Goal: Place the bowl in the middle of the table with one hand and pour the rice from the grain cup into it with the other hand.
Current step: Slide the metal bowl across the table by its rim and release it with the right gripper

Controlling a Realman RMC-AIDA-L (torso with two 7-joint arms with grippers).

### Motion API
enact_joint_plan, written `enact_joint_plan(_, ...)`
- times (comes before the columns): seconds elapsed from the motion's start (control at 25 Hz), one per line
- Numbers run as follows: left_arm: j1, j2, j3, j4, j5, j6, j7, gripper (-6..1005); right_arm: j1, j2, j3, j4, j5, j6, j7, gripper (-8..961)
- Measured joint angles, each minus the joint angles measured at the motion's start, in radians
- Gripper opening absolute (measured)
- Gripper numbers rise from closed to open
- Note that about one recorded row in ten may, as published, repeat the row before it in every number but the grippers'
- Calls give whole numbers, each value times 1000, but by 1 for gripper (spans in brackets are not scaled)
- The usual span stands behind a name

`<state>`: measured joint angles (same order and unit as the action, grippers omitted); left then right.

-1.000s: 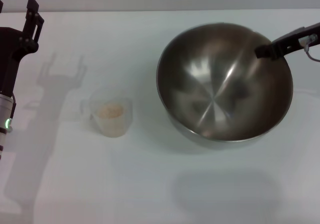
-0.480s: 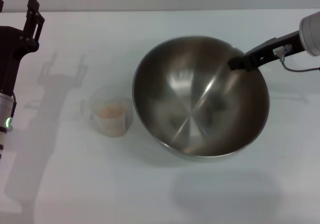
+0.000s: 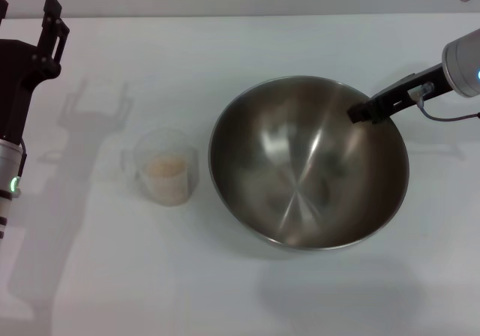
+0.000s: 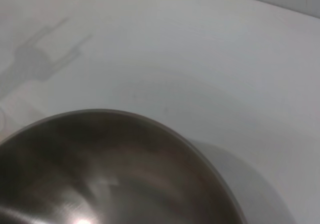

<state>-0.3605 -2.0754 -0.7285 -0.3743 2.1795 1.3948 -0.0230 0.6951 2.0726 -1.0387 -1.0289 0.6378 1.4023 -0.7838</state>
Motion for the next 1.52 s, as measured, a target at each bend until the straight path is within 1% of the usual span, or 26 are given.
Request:
enact_joint_plan(0.32, 0, 0, 4, 0, -2, 2, 0, 696, 4, 1, -14, 1, -6, -3, 6, 72)
enact_joint_plan(0.52, 2, -2, 6, -2, -3, 2, 0, 695, 14, 1, -15, 3, -41, -30, 25, 92)
enact_joint_plan(0.84, 8, -2, 6, -5, -3, 5, 0, 693, 29, 2, -18, 13, -43, -42, 22, 125)
enact_joint_plan(1.0, 11, -3, 6, -6, -3, 6, 0, 692, 29, 4, -49, 1, -35, -57, 19, 141)
enact_joint_plan(1.24, 15, -3, 6, -7, -2, 7, 0, 691, 22, 6, -74, -48, -33, -71, 25, 270)
enact_joint_plan(1.44, 17, -3, 6, -8, 2, 7, 0, 690, 21, 6, -78, -93, -38, -72, 30, 426)
enact_joint_plan(1.52, 20, -3, 6, -10, 3, 8, 0, 689, 21, 6, -79, -98, -40, -76, 32, 426)
